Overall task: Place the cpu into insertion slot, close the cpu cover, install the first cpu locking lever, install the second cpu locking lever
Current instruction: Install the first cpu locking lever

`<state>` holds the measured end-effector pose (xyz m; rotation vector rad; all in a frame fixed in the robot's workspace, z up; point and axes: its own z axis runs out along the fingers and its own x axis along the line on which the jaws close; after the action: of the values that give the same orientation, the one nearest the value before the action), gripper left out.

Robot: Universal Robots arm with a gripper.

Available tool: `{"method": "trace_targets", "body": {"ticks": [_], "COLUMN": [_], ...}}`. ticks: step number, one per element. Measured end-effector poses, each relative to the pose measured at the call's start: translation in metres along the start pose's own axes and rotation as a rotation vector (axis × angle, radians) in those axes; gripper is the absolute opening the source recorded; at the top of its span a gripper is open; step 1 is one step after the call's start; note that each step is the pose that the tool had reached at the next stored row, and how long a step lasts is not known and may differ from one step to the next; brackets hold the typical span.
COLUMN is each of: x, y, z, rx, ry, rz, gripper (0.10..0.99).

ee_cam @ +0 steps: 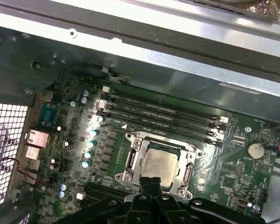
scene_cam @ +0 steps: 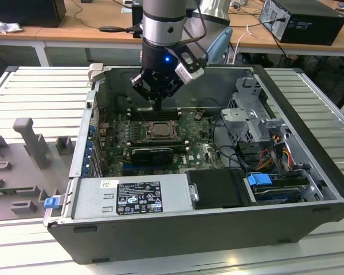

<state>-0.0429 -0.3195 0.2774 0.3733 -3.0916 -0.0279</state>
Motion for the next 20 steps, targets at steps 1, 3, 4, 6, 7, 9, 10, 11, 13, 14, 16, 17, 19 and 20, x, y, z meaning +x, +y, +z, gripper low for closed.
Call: {"method": "trace_targets", "body": {"ticks": [1,3,4,6,7,9,10,11,13,14,16,17,19,20], "x": [0.0001,0.0019,0.0053,0.0101,0.0144,0.0277,0.0331,0.0354,0.0409,0.0432,0.0441,0.0441,0.0448,0.0478], "y": [0.0000,0.0005,0.0013,0.0024,0.0034,0.0067,0.0080,0.0086,0.0100,0.0106,0.0107,0.0107,0.0109,0.0115], "z": [0.0004,0.0018,0.0045,0.0065,0.0069,0.0074,0.0076,0.0077,0.0084,0.0090,0.0122,0.0132,0.0151,0.0155], "rx": [0.000,0.001,0.002,0.002,0.001,-0.002,-0.003,-0.004,-0.004,-0.004,-0.005,-0.005,-0.005,-0.005], "ry": [-0.0014,-0.0053,-0.0080,-0.0107,-0.0118,-0.0134,-0.0138,-0.0139,-0.0140,-0.0141,-0.0147,-0.0150,-0.0154,-0.0154], "rz": [0.003,0.009,0.009,0.009,0.010,0.010,0.010,0.010,0.010,0.010,0.044,0.058,0.084,0.086], "gripper": [0.106,0.106,0.106,0.106,0.106,0.106,0.106,0.106,0.106,0.106,0.106,0.106,0.106,0.106]}}
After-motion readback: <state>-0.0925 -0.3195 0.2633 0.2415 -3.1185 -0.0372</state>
